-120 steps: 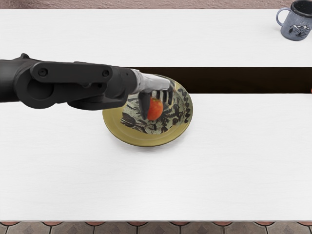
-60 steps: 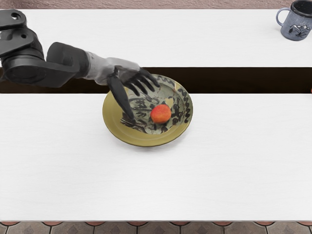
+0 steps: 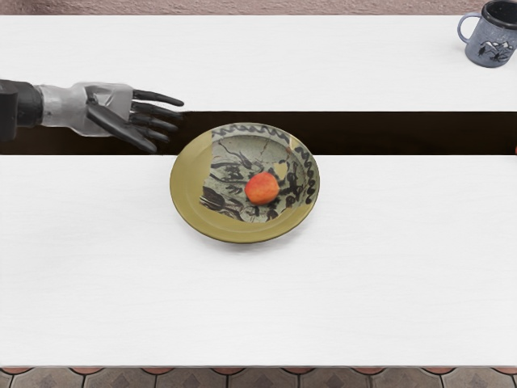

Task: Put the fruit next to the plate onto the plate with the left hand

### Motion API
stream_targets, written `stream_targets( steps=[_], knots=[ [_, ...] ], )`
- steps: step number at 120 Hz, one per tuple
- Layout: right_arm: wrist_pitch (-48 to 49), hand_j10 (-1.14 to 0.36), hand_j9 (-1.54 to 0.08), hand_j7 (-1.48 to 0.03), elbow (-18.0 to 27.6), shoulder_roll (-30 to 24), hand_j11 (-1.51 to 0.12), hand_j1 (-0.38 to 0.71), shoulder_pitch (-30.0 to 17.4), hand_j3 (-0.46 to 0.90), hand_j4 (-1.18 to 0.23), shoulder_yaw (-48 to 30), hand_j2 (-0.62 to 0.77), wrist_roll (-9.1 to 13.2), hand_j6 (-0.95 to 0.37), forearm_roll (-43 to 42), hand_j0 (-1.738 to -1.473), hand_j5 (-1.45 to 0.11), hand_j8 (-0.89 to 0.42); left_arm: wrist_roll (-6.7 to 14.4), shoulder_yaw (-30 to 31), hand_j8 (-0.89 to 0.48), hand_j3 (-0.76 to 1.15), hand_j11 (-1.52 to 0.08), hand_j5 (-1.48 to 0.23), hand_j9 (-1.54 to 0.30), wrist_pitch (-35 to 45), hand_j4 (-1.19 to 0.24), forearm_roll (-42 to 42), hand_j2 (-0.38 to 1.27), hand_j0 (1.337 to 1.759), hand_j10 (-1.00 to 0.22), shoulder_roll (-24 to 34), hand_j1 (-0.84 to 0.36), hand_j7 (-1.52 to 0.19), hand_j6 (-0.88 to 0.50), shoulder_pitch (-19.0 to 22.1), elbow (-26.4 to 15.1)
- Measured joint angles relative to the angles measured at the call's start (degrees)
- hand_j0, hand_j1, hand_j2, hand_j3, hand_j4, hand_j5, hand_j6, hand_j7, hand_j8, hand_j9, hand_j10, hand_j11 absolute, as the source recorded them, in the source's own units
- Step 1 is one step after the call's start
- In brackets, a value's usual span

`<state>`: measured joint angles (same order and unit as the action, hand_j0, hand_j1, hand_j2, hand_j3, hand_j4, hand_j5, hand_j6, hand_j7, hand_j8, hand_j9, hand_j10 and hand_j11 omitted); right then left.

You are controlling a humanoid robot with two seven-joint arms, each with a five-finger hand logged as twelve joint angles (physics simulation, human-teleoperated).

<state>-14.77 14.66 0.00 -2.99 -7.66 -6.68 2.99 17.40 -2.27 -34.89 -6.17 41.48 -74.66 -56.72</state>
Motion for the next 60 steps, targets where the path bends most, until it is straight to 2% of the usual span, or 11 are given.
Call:
stream_targets(
  steps=[23, 60],
  knots=[
    [0.0, -0.03, -0.05, -0.05, 0.0, 0.0, -0.05, -0.31, 0.0, 0.00, -0.03, 0.0, -0.01, 0.0, -0.03, 0.0, -1.658, -0.05, -0.03, 0.1, 0.0, -0.25, 0.00, -0.33, -0.33, -0.33, -0.1, -0.25, -0.3, 0.05, 1.658, -0.25, 4.0, 0.05, -0.33, -0.25, 6.3, 3.1],
    [0.0, -0.03, -0.05, -0.05, 0.0, 0.0, -0.05, -0.31, 0.0, 0.00, -0.03, 0.0, -0.01, 0.0, -0.03, 0.0, -1.658, -0.05, -0.03, 0.0, -1.4, -0.25, 0.00, -0.32, -0.32, -0.32, -0.1, -0.25, -0.5, 0.05, 1.658, -0.25, 5.4, 0.05, -0.32, -0.25, 10.0, 7.5]
  ],
)
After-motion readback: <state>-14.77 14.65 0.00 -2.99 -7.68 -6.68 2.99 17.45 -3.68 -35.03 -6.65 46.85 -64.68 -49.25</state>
